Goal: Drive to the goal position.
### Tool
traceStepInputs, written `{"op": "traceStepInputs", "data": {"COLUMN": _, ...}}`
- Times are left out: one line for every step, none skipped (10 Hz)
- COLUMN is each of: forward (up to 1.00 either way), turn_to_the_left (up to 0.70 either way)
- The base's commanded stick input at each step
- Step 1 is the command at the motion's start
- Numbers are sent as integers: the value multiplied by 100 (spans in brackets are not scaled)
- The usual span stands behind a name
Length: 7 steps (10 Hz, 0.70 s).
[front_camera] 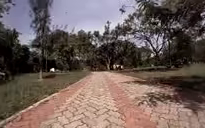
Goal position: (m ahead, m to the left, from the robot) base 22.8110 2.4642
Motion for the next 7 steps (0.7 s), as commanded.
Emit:
{"op": "traceStepInputs", "data": {"forward": 70, "turn_to_the_left": 0}}
{"op": "traceStepInputs", "data": {"forward": 70, "turn_to_the_left": 0}}
{"op": "traceStepInputs", "data": {"forward": 70, "turn_to_the_left": 0}}
{"op": "traceStepInputs", "data": {"forward": 70, "turn_to_the_left": 0}}
{"op": "traceStepInputs", "data": {"forward": 70, "turn_to_the_left": 0}}
{"op": "traceStepInputs", "data": {"forward": 70, "turn_to_the_left": 0}}
{"op": "traceStepInputs", "data": {"forward": 70, "turn_to_the_left": 0}}
